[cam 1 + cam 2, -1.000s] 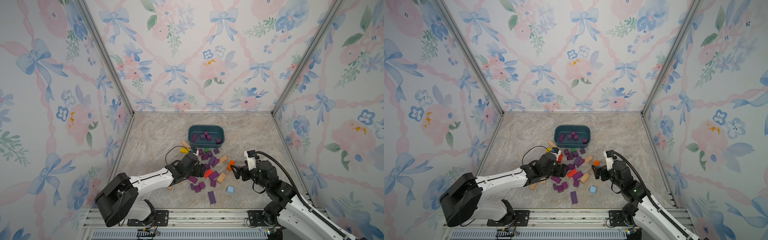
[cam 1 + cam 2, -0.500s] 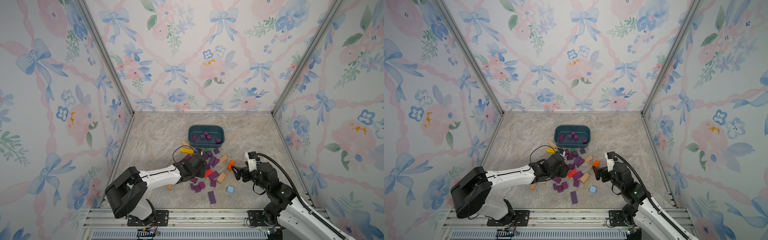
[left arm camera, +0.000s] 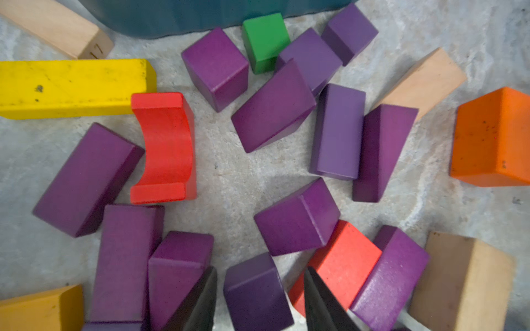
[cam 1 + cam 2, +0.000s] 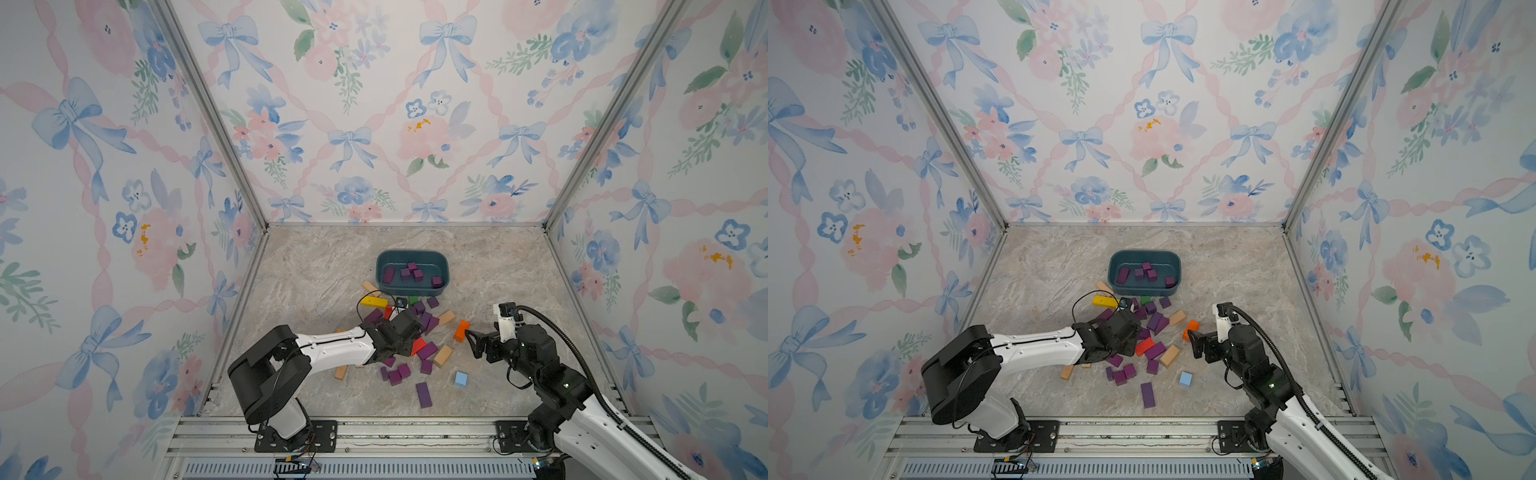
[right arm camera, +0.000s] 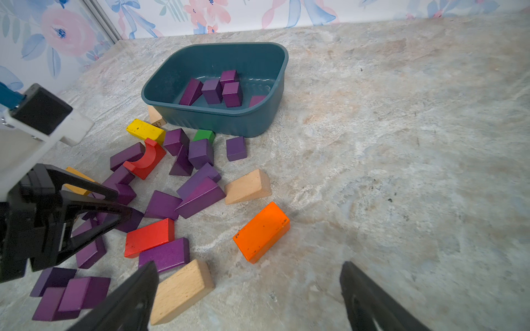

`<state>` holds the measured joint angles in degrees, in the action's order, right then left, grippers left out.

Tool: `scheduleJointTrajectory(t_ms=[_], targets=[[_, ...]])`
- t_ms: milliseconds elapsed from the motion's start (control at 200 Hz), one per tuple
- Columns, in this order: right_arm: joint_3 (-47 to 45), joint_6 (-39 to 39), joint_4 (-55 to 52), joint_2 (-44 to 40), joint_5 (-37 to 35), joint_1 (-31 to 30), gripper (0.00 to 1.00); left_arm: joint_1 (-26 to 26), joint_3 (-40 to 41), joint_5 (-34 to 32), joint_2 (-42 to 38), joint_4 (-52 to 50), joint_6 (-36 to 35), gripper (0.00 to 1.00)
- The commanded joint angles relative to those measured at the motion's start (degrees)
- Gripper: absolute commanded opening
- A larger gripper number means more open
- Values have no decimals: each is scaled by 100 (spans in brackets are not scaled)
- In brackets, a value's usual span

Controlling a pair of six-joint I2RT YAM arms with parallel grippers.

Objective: Pick purple bricks into the storage bin
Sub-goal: Pick up the building block from the center of the board, then place the building block in the storage box.

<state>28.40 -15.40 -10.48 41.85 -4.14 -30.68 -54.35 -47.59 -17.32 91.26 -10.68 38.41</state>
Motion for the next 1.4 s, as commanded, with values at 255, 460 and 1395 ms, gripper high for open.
scheduleJointTrajectory(t_ms=[255,460,1395], targets=[[-107,-34,-138,-13,-26,216,97,-146,-298,-276,396,-379,-106,42],[-130,-33,-127,-54,95,235,97,-142,-355,-397,373,-400,-323,31],[-180,-182,577,371,1373,244,97,1187,-3049,-851,888,-398,-1883,24]])
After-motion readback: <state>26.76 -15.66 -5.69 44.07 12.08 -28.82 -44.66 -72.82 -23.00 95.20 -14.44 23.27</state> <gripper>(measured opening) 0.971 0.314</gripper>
